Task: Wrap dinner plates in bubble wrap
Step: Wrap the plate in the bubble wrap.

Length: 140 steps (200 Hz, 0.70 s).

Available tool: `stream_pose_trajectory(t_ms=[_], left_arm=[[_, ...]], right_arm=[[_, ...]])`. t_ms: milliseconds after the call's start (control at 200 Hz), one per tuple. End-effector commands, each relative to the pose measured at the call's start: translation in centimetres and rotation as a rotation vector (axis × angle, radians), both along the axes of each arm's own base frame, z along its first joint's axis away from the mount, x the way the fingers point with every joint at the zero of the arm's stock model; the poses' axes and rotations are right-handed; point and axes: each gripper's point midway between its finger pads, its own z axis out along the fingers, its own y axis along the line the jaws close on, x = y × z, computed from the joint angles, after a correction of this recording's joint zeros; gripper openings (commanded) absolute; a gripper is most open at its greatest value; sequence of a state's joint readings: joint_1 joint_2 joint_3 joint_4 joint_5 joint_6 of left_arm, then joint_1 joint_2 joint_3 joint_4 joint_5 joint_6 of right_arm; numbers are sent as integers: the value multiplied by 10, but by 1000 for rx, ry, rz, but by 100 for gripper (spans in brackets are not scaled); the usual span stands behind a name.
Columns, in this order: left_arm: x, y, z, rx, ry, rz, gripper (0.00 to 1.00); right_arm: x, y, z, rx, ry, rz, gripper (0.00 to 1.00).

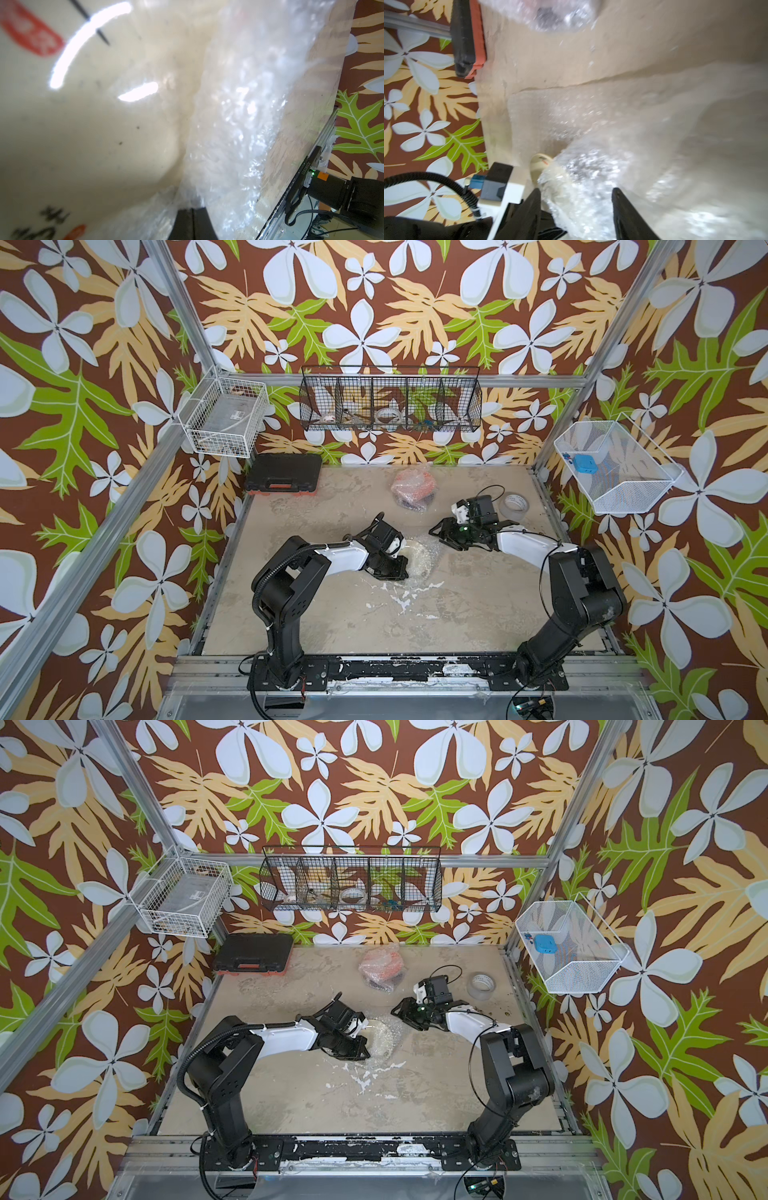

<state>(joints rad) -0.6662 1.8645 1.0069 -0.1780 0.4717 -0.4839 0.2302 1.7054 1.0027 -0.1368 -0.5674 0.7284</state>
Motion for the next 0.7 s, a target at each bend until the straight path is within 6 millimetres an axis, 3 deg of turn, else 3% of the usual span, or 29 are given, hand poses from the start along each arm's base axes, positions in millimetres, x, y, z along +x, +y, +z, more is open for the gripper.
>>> stream_pose_trajectory(t_ms=[0, 235, 460, 515, 696], left_arm=[[-13, 43, -34, 227, 46, 46, 0], [-15, 43, -34, 221, 55, 48, 0], [-17, 45, -35, 227, 59, 48, 0], [-16, 44, -35, 226, 59, 48, 0], [-13, 42, -31, 198, 48, 51, 0]], right_arm=[[-3, -28, -20, -119, 30, 43, 62], [7, -56, -46, -281, 56, 3, 68], [20, -60, -54, -310, 42, -16, 66], [25, -55, -49, -284, 26, -13, 58], [28, -33, -26, -148, -24, 26, 8]])
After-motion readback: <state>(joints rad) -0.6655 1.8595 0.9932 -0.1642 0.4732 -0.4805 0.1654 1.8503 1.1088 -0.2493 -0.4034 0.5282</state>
